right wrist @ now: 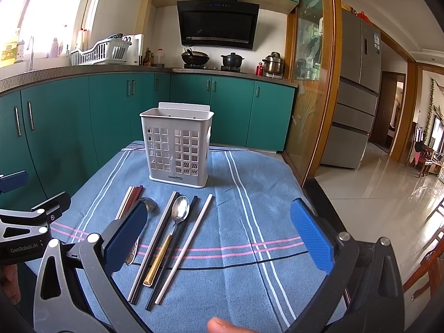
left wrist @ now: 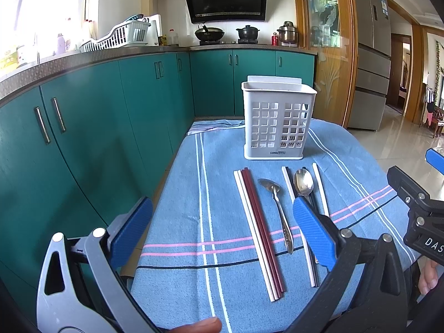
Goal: Organize utensils
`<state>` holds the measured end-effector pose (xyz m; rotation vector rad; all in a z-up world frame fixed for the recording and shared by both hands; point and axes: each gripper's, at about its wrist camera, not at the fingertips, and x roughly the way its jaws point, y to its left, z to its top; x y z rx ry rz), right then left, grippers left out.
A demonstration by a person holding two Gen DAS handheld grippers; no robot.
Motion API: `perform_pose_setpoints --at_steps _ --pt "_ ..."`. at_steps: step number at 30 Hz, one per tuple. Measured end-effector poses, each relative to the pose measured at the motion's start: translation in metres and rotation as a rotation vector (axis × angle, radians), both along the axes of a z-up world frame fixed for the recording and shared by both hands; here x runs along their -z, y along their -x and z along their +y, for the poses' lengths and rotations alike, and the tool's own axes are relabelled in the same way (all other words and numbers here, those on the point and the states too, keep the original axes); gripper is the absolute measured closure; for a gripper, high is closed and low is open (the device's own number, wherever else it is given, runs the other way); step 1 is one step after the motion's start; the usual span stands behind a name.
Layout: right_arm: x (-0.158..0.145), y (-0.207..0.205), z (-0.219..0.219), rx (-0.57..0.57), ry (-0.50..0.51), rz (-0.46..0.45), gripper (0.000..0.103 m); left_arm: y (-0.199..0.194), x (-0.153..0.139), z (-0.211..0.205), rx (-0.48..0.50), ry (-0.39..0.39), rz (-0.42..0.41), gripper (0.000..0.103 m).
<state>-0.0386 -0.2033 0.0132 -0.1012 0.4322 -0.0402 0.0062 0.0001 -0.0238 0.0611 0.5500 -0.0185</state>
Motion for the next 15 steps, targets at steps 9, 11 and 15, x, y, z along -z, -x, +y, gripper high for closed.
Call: perform_pose_setpoints --at_steps 9,11,15 --pt "0.0005 -0.0010 -0.0013 0.003 -0.005 0.006 0.003 -0.0004 0.0011 -0.0012 0.001 -0.007 0.006 0.003" --pt "0.0005 -0.0014 -0.0016 0.003 -0.005 0.007 0.003 -0.0007 0.0013 -0.0019 0.002 -0.008 0.009 0.003" --pt "0.0017 -0.0017 -0.0033 0.003 -0.009 0.012 0.003 -0.0028 0.0033 -0.0037 0.004 -0.009 0.018 0.003"
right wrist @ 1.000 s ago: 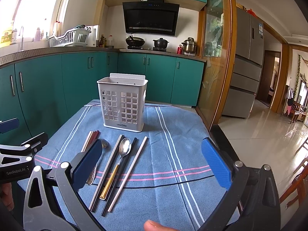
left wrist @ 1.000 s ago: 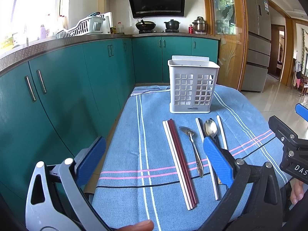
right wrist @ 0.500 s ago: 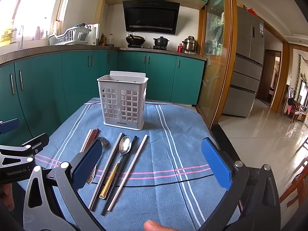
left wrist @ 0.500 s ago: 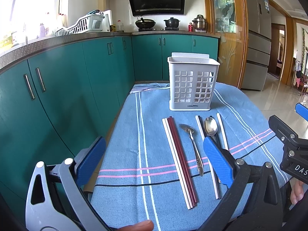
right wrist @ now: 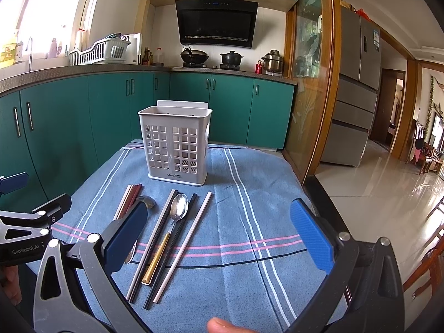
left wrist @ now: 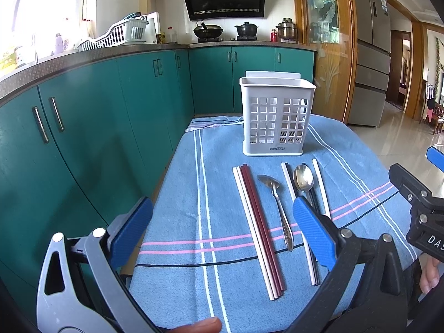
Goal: Organize utensils
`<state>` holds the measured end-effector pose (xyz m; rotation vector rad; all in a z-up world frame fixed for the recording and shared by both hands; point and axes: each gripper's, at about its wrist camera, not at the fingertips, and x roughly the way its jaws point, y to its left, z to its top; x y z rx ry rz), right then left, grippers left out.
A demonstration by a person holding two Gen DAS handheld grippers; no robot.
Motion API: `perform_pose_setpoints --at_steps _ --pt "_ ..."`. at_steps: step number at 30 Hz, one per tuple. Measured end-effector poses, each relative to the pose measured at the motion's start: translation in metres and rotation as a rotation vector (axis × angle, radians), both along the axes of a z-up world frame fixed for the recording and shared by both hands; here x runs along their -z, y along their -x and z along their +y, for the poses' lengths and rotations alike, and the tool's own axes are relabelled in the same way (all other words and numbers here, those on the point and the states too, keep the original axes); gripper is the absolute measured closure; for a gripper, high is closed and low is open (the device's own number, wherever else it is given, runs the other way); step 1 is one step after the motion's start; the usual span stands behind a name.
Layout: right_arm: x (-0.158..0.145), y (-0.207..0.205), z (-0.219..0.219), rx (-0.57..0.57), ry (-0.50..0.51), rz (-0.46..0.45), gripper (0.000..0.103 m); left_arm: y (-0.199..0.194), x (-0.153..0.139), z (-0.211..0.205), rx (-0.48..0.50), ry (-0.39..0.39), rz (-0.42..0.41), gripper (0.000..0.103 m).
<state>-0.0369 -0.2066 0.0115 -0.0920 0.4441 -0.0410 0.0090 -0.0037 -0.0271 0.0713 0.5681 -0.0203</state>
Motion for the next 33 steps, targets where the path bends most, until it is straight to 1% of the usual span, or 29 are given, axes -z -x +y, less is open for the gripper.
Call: perform_pose_setpoints --at_steps 12,17,20,23,27,29,31,32,33 --pt "0.004 -0.004 -0.017 0.035 -0.022 0.028 0.003 -0.007 0.011 0.000 -0.017 0.000 0.048 0.003" --pt "0.009 -0.011 -0.022 0.053 -0.023 0.063 0.003 -0.012 0.016 0.000 -0.028 -0.007 0.071 0.003" --pt "0.016 -0.020 -0.022 0.057 0.018 0.118 0.003 -0.017 0.019 0.000 -0.035 -0.009 0.087 0.003" --pt "0.030 -0.037 -0.023 0.090 0.120 0.202 0.003 -0.019 0.022 0.003 -0.044 -0.013 0.097 0.003" --pt "0.040 -0.047 -0.031 0.107 0.146 0.239 0.003 -0.023 0.025 0.012 -0.070 -0.021 0.110 0.003" --pt "0.045 -0.054 -0.037 0.132 0.149 0.269 0.011 -0.026 0.028 0.017 -0.088 -0.015 0.122 0.003" --pt "0.049 -0.059 -0.042 0.157 0.138 0.291 0.031 -0.027 0.029 0.022 -0.093 -0.001 0.131 0.003" --pt "0.050 -0.062 -0.045 0.168 0.127 0.303 0.035 -0.028 0.029 0.022 -0.091 0.005 0.135 0.003" --pt "0.052 -0.065 -0.049 0.169 0.105 0.320 0.043 -0.028 0.029 0.023 -0.087 0.009 0.136 0.003"
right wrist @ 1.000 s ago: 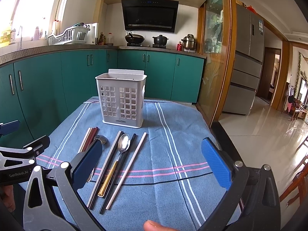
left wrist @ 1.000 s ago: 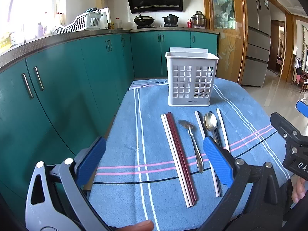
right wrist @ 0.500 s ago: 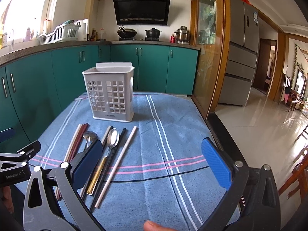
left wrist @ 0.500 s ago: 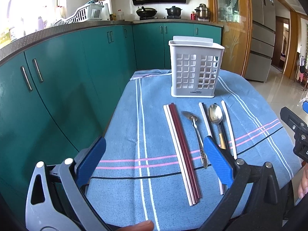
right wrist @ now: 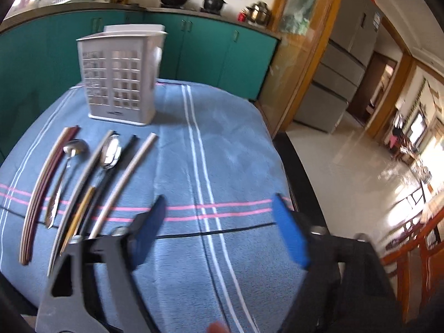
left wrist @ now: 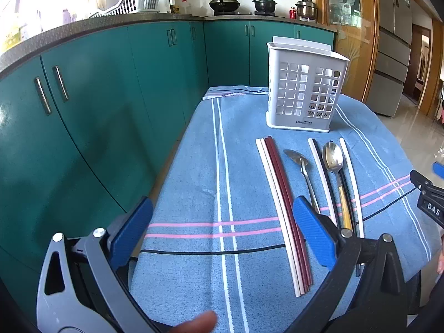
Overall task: Organize utensils
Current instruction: 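Grasp a white chopstick with the left tool while the right tool grasps a pale chopstick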
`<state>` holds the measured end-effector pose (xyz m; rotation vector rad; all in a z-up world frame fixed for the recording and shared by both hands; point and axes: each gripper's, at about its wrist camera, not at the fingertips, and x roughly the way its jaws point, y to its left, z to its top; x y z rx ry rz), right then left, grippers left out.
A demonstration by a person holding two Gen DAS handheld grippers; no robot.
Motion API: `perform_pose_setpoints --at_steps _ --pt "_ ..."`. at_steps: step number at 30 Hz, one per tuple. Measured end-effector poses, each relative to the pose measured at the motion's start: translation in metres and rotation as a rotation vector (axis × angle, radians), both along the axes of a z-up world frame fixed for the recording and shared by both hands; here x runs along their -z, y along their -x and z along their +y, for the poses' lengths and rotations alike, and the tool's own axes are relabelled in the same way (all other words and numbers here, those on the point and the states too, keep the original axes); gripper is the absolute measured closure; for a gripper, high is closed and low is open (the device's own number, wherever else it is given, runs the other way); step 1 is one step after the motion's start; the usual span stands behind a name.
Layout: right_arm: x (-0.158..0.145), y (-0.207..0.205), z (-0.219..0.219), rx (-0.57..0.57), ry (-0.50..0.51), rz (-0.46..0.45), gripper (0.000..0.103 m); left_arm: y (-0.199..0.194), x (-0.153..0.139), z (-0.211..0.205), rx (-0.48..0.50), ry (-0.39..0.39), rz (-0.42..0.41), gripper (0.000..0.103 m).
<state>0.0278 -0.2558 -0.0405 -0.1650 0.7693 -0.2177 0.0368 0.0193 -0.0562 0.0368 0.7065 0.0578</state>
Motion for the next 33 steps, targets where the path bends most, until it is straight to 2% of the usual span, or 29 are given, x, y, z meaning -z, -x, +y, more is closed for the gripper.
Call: perform_pose_setpoints --at_steps 3,6,8,12,13,17,21,27,30,33 --pt "0.005 -0.004 -0.005 0.002 -0.050 0.032 0.057 0.000 0.002 -0.001 0.004 -0.027 -0.005 0.003" --pt "0.010 -0.008 -0.003 -0.007 -0.085 0.072 0.064 -0.001 0.004 0.000 0.010 -0.041 0.000 0.003" --pt "0.012 -0.012 0.000 -0.012 -0.104 0.085 0.064 -0.002 0.004 0.002 0.002 -0.038 0.003 0.006" --pt "0.013 -0.026 0.006 -0.070 -0.206 0.124 0.064 -0.005 0.009 0.009 -0.019 -0.048 0.021 0.027" --pt "0.014 -0.030 0.008 -0.079 -0.235 0.138 0.064 -0.006 0.011 0.011 -0.024 -0.044 0.030 0.029" --pt "0.023 -0.056 0.027 -0.105 -0.257 0.208 0.064 -0.007 0.018 0.021 -0.035 0.016 0.076 0.030" --pt "0.040 -0.079 0.046 -0.140 -0.326 0.312 0.064 -0.011 0.022 0.023 -0.047 -0.002 0.103 0.025" --pt "0.046 -0.089 0.064 -0.153 -0.244 0.337 0.064 -0.029 0.028 0.022 -0.029 -0.012 0.136 0.024" --pt "0.046 -0.089 0.067 -0.152 -0.208 0.340 0.073 -0.046 0.027 0.018 0.009 0.036 0.161 0.024" --pt "0.046 -0.086 0.057 -0.123 -0.187 0.333 0.075 -0.066 0.028 0.011 0.032 0.062 0.181 0.024"
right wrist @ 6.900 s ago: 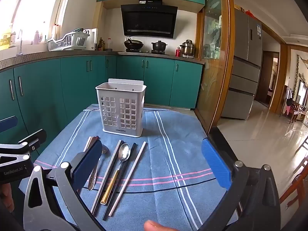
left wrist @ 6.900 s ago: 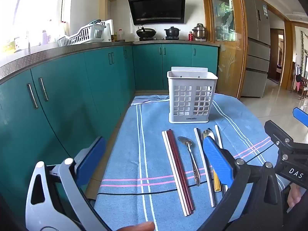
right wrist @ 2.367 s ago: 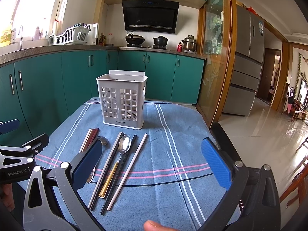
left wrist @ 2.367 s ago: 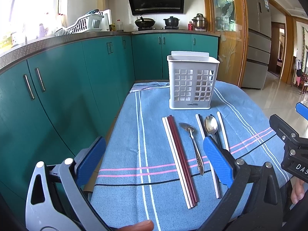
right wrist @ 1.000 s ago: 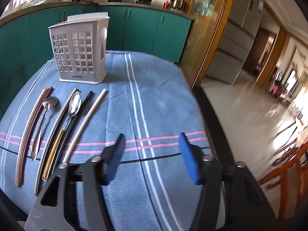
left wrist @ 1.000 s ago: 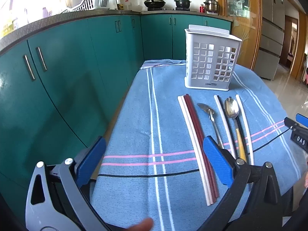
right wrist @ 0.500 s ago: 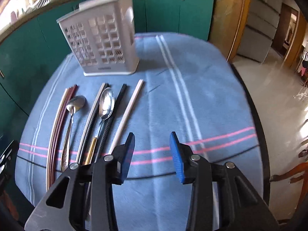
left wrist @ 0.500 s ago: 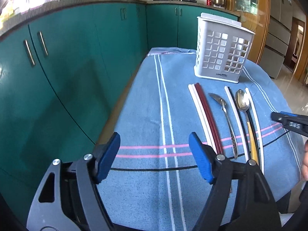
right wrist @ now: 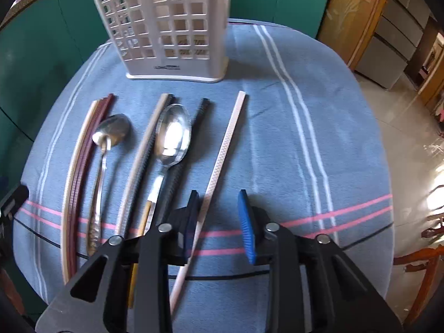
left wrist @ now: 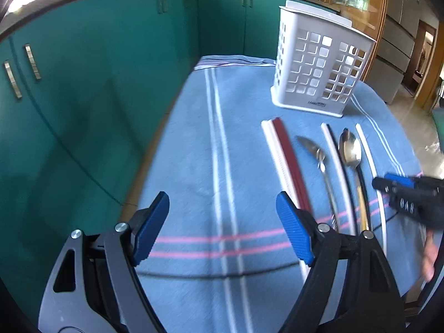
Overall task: Organize utensils
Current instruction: 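Grasp a white chopstick with the left tool while the right tool grasps a pale chopstick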
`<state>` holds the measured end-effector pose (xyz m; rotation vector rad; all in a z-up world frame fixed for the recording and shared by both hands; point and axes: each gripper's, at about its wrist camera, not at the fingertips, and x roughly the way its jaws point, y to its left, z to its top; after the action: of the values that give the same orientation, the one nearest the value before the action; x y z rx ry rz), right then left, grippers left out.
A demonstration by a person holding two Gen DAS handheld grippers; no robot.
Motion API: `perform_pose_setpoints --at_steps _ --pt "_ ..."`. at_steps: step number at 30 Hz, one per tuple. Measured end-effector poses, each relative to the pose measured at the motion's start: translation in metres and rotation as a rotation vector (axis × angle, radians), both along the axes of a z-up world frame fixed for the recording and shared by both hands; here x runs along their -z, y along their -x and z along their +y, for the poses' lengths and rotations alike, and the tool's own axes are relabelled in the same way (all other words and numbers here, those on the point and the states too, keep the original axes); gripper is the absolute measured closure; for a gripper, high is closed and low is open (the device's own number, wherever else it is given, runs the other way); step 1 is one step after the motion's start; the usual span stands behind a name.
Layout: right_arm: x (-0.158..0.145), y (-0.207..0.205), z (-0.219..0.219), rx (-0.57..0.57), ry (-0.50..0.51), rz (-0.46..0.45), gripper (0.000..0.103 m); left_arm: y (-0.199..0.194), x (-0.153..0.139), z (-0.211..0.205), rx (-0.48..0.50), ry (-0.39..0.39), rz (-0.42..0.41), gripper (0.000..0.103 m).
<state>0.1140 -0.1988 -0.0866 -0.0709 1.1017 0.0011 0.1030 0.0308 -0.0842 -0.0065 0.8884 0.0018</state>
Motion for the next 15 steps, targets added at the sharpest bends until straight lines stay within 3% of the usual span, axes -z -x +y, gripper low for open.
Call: perform_pose_setpoints --at_steps 6,12,15 --pt "0.000 0.012 -0.025 0.036 -0.016 -0.009 0.075 -0.027 0.016 -0.023 0.056 -0.036 0.096 0.024" --pt "0.001 0.019 -0.038 0.059 -0.037 -0.015 0.075 -0.034 0.027 -0.030 0.034 -0.118 0.126 0.024" --pt "0.001 0.019 -0.037 0.058 -0.028 -0.025 0.075 -0.038 0.031 -0.022 0.010 -0.108 0.156 0.024"
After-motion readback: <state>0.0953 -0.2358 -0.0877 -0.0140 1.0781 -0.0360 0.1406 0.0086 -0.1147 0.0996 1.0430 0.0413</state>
